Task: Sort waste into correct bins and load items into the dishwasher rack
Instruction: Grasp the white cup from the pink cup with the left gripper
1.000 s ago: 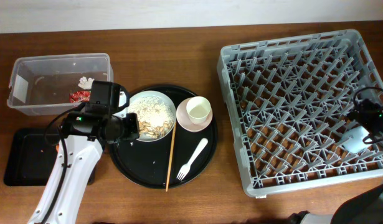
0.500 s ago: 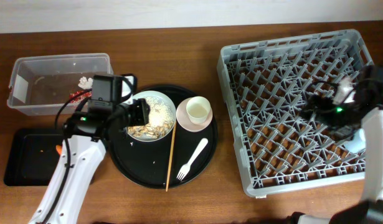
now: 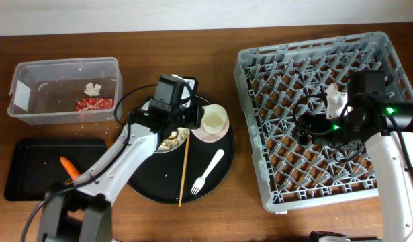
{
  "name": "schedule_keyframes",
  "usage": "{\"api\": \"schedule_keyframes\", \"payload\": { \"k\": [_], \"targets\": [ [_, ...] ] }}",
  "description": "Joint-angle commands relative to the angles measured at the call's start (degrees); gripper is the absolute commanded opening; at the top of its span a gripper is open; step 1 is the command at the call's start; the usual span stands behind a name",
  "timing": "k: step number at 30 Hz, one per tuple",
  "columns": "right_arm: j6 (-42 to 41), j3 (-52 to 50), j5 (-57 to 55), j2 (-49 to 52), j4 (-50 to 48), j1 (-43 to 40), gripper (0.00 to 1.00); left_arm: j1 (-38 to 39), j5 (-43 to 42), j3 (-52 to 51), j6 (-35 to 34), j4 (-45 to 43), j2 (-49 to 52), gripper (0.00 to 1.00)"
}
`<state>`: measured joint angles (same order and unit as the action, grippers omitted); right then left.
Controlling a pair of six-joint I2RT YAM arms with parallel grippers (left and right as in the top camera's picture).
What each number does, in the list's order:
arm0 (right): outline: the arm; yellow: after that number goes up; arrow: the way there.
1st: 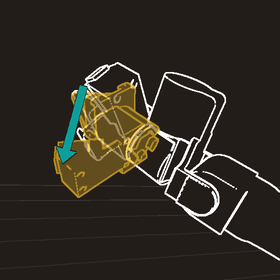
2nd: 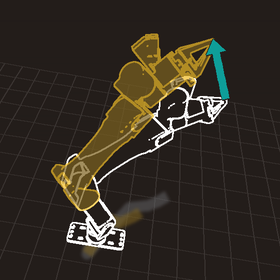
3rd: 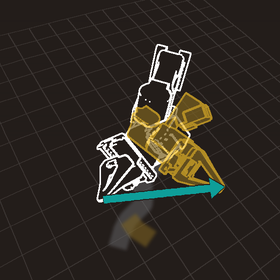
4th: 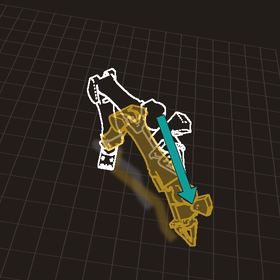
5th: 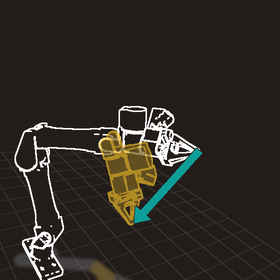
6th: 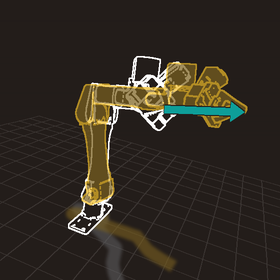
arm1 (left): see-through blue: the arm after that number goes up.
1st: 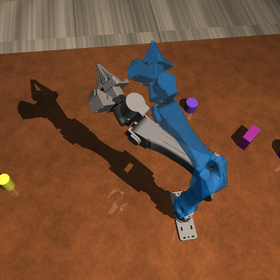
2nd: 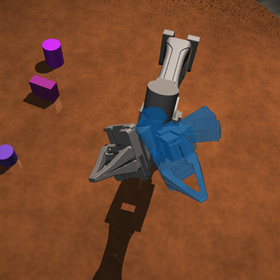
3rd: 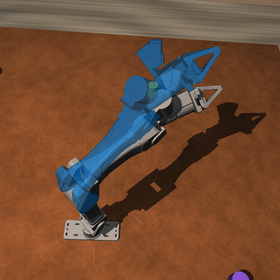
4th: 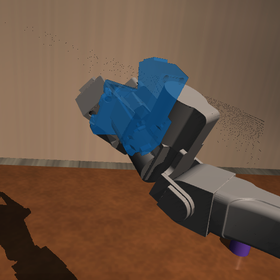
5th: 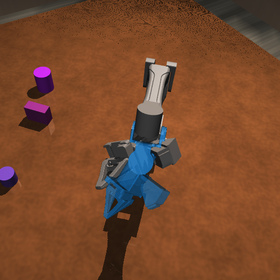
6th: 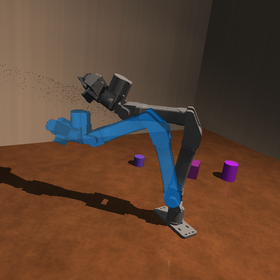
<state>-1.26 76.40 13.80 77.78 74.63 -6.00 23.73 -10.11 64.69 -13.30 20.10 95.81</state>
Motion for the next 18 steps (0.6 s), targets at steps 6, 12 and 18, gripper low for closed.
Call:
{"api": "schedule_keyframes", "payload": {
  "k": [6,12,18],
  "targets": [
    [0.59,0.66,-0.94,-0.74,-0.04,0.42,0.99,0.79,-2.36,-0.09,-2.95,-3.85,5.35,0.49],
    [0.61,0.66,-0.96,-0.74,-0.04,0.42,0.99,1.05,-2.19,-0.09,-2.97,-3.43,8.04,0.31],
    [0.63,0.66,-0.96,-0.74,-0.04,0.42,0.99,0.87,-2.34,0.00,-2.95,-2.29,7.91,0.01]
  ]
}}
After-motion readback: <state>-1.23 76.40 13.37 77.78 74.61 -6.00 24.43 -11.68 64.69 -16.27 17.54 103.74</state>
